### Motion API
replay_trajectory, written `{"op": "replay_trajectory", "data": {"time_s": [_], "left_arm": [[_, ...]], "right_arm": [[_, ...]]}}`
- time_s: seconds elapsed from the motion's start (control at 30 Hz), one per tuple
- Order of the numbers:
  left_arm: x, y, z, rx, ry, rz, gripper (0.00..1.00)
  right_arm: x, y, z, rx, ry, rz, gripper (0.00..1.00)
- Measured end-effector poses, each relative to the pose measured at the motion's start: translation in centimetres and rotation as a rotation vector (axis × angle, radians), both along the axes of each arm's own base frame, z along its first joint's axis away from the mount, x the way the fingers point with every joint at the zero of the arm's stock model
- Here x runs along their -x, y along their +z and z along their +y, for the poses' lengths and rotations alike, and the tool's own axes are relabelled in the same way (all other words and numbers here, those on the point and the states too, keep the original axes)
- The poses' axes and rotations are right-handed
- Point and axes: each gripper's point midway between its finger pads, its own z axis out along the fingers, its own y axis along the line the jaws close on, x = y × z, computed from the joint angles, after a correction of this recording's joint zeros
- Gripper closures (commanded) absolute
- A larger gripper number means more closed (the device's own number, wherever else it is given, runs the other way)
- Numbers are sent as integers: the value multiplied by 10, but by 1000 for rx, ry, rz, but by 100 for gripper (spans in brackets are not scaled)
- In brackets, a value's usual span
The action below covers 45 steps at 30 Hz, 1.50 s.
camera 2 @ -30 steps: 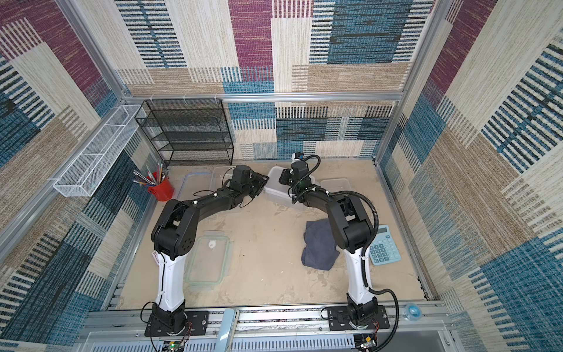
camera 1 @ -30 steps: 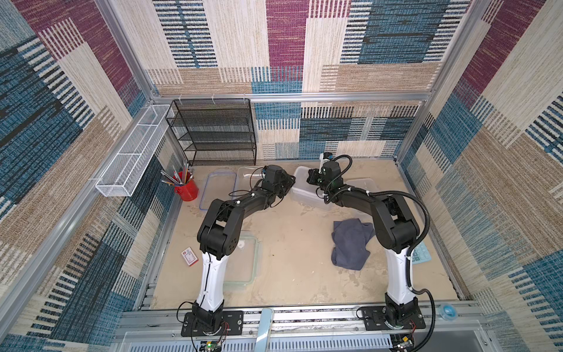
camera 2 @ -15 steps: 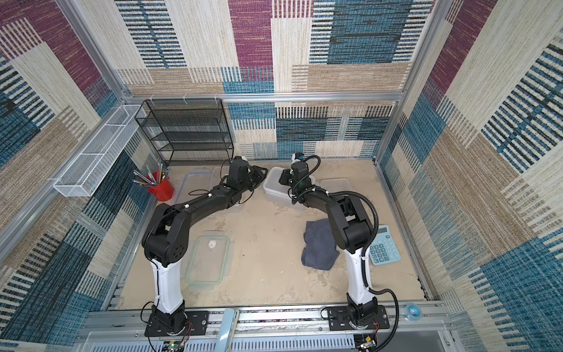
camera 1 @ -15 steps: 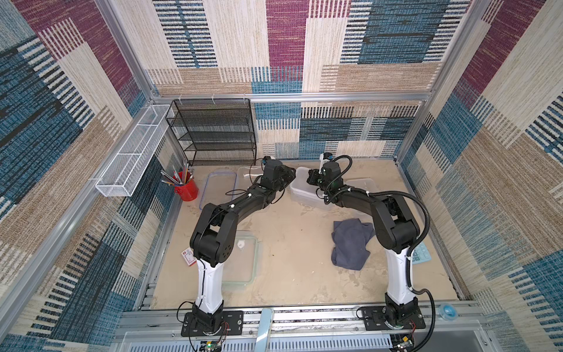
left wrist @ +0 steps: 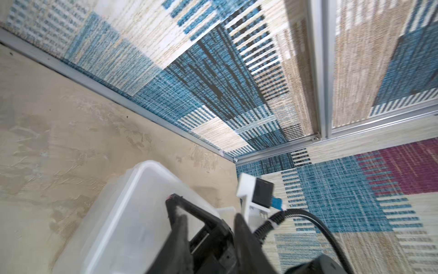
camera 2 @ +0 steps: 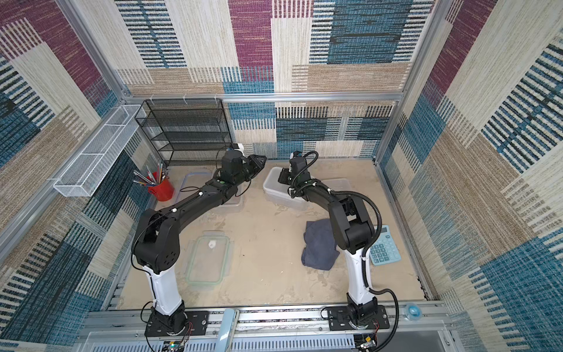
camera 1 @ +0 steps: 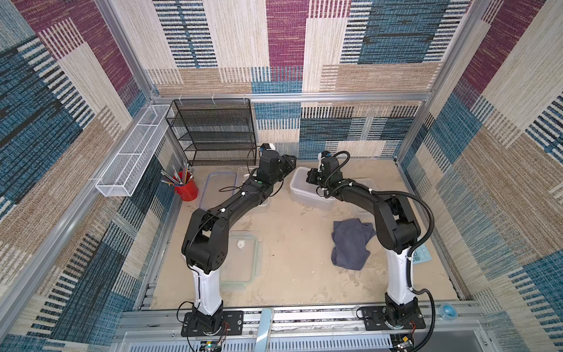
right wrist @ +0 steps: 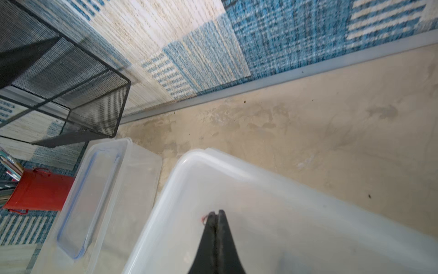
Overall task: Wipe the insides of the lunch boxes
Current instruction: Open the fastener of the lunch box, then adjust the lunch box at the center of the board.
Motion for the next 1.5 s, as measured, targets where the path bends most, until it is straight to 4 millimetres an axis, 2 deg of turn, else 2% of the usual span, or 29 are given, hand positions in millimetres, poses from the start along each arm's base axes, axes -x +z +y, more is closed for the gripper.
{"op": "replay_trajectory", "data": {"time_s": [0.1,0.13,0.2,0.27,0.37,0.43,0.53,0.57,0.6,0.73,0.8,0.87,1.0,1.23,1.37,1.5], "left_arm": [[2,26,-1,-25,-41,14,43],[3,35,-2,-41,-61,24,43],[8,43,-7,-73,-113,46,41],[20,33,-15,-98,-191,101,39],[40,-4,-23,-124,-280,247,34],[55,-27,-26,-146,-315,349,33],[77,-48,-26,-169,-348,456,26],[83,-55,-25,-186,-344,490,8],[90,-60,-24,-207,-334,516,1],[112,-70,-13,-315,-259,585,1],[115,-76,-7,-341,-236,611,0],[114,-91,-4,-369,-219,645,4],[112,-125,-11,-394,-250,718,6],[125,-165,-27,-337,-336,803,9],[120,-170,-39,-256,-359,786,11],[98,-169,-50,-219,-366,742,13]], "right_arm": [[8,18,-1,39,41,80,56],[9,26,-1,47,59,97,45],[6,46,-6,46,90,102,30],[-9,69,-20,50,96,68,17],[-33,77,-44,80,94,55,8],[-47,67,-58,114,93,77,5],[-60,46,-68,162,111,111,3],[-63,38,-72,176,117,126,3],[-64,32,-75,183,121,138,3],[-51,-3,-79,198,164,236,3],[-46,-12,-78,186,180,257,3],[-33,-20,-75,165,201,288,4],[-4,-23,-68,120,243,331,6],[28,-22,-67,63,253,344,8],[48,-15,-63,-4,255,329,9],[73,-6,-58,-86,256,316,9]]}}
